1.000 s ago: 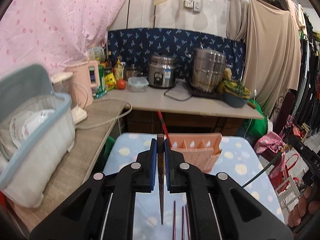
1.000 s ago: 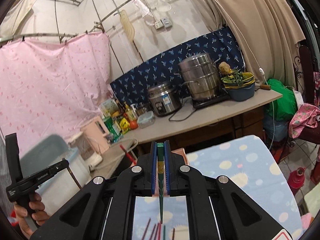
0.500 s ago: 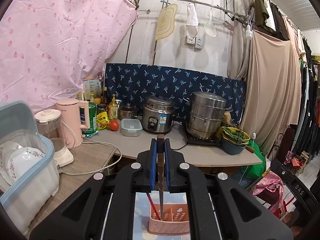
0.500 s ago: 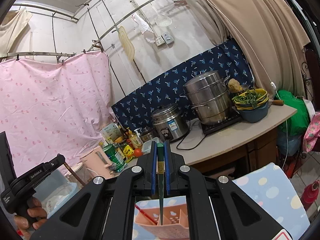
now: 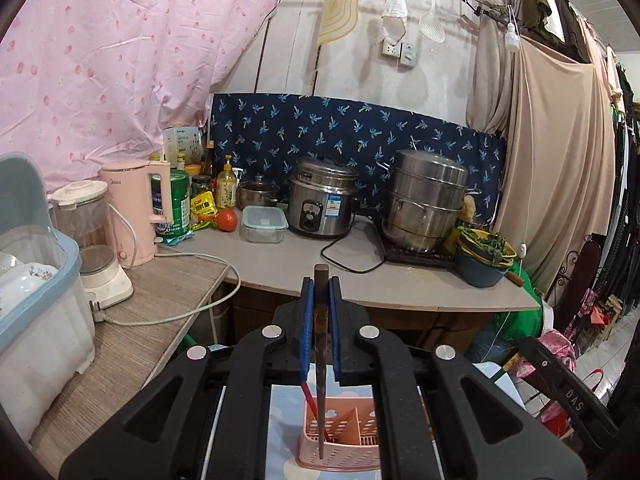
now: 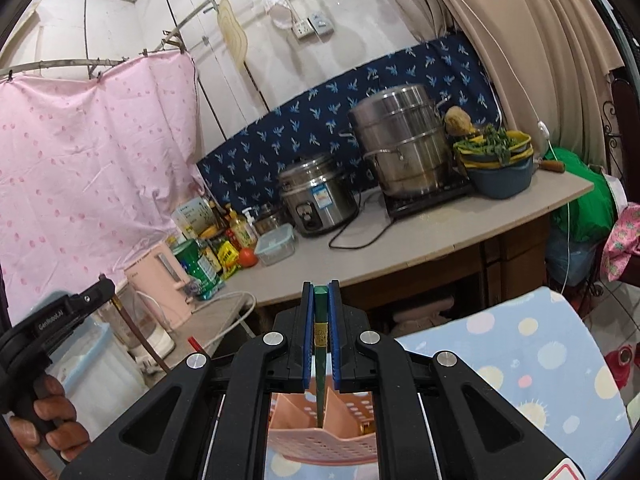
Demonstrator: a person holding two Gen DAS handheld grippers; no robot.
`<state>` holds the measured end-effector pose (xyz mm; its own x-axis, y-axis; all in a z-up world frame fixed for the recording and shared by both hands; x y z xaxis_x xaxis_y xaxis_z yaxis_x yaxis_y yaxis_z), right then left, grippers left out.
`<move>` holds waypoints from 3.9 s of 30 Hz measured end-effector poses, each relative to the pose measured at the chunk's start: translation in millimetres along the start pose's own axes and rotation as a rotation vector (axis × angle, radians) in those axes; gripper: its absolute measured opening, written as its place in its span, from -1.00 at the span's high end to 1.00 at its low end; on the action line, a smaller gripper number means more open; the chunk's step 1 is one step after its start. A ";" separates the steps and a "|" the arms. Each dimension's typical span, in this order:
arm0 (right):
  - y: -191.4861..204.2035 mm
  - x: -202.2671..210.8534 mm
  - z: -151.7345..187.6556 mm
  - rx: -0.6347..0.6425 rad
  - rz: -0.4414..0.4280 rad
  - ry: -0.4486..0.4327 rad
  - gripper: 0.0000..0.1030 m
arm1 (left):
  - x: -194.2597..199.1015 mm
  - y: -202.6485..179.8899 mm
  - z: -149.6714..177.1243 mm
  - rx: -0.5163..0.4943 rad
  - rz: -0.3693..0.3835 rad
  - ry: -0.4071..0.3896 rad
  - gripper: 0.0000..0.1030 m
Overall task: Organize utensils
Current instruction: 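Lower both chopsticks into the pink basket and open both tools, then move both tools back to the table, right tool closing around a dark red chopstick, then close the left tool on a dark red chopstick while the right tool grips another dark red chopstick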
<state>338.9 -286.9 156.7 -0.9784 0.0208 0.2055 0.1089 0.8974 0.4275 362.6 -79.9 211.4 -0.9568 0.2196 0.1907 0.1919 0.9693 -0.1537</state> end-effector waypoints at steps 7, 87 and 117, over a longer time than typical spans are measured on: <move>1.2 -4.0 10.6 0.022 -0.009 0.024 0.87 | 6.9 1.9 -14.3 0.009 0.009 -0.017 0.86; 14.6 274.5 292.0 0.276 0.122 0.475 0.29 | 239.3 48.7 269.5 -0.126 -0.049 0.443 -0.40; 5.3 253.8 299.5 0.268 0.155 0.480 0.80 | 227.7 38.2 312.0 -0.146 -0.032 0.532 -0.29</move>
<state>38.6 -144.9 -52.5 -0.7583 0.0147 0.6518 0.1353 0.9815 0.1353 84.0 -27.3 -53.5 -0.7273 0.1784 0.6627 0.2290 0.9734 -0.0107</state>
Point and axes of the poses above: each gripper's, at about its wrist camera, not at the fingertips, and x roughly against the way its jaws point, y to its left, z to its underside, the point moved 1 cm from there along -x, roughly the way its jaws point, and after that the axes turned 8 degrees about -y, right-handed, at the moved point
